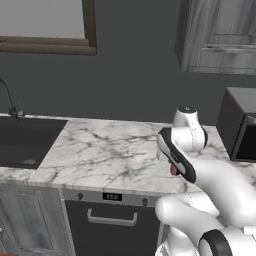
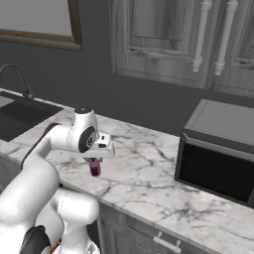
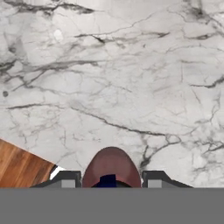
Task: There is a wine glass and glass cup on the dining counter. Place the wine bottle next to the wine glass and the juice bottle next to the glass cup.
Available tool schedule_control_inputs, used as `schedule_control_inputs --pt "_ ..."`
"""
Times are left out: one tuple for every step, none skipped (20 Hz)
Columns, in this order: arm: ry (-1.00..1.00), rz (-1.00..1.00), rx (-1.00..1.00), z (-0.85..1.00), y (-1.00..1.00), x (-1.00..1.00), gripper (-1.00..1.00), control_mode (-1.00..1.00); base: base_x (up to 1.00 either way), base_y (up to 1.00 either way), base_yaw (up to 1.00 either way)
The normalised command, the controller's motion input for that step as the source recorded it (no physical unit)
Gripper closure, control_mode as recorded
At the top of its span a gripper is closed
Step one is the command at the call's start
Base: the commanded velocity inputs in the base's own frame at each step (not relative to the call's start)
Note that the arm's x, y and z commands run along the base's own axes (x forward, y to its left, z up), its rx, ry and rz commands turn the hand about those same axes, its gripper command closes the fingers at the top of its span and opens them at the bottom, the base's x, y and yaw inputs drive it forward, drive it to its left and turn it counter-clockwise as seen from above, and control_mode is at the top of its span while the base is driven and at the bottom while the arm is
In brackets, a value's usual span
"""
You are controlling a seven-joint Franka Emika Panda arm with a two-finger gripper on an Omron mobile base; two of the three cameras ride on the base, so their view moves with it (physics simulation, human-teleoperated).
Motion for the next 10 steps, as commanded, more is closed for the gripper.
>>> schedule_control_inputs --pt "0.0 0.0 0.0 0.36 0.01 -0.2 1.0 -1.0 0.0 0.0 0.0" --pt "0.0 0.0 0.0 0.35 0.01 -0.19 1.0 -1.0 0.0 0.0 0.0" --pt "0.0 0.0 0.0 0.35 0.0 -0.18 1.0 -1.0 0.0 0.0 0.0" --pt "0.0 0.0 0.0 0.34 0.0 -0.18 1.0 -1.0 0.0 0.0 0.0" --pt "0.0 0.0 0.0 0.32 0.0 -0.15 1.0 -1.0 0.0 0.0 0.0" --pt "0.0 0.0 0.0 0.3 0.0 -0.13 1.0 -1.0 0.0 0.0 0.0" --pt "0.0 0.0 0.0 0.27 0.0 -0.11 1.0 -1.0 0.0 0.0 0.0" --pt "0.0 0.0 0.0 0.23 0.0 -0.07 1.0 -1.0 0.0 0.0 0.0" --pt "0.0 0.0 0.0 0.23 0.0 -0.08 1.0 -1.0 0.0 0.0 0.0" --pt "0.0 0.0 0.0 0.22 0.0 -0.05 1.0 -1.0 0.0 0.0 0.0"
